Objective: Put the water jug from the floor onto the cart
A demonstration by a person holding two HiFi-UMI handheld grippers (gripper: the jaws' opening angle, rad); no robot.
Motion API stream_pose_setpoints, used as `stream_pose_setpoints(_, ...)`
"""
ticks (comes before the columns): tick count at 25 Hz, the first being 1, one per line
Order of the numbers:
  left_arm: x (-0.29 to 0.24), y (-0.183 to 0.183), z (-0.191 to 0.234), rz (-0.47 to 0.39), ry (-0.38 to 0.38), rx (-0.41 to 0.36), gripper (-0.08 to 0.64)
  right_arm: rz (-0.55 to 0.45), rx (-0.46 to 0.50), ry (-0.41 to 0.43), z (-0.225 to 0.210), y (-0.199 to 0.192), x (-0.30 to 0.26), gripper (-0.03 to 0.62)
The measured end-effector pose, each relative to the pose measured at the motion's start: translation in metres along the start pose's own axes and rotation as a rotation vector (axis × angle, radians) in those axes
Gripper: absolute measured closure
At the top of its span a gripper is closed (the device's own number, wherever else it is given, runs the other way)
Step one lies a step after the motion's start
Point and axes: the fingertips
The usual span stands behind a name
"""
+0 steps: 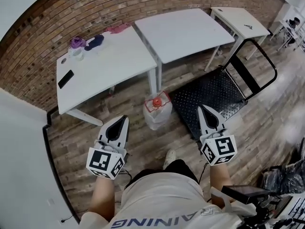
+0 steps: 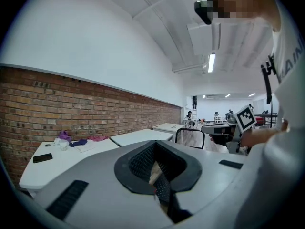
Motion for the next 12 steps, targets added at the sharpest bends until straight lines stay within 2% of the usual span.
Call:
stream_pose_setpoints(7,-0.062,0.014,-0.025,0.05,-0.011,0.003,0.558,0.031,-0.046,0.023,-0.061,-0.016,-0.024,0.586)
stream_pose_setpoints(12,-0.083,0.005,-0.024,0.095,-0.022,0.013,0.558,0.065,-0.083,0.018,-0.076,-0.034,-0.035,0.588)
Point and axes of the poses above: the fingertips, and each gripper's own axes: x backward along the fingers, z to its left, y out of its top, and after that the axes turned 8 degrees about z, right-handed
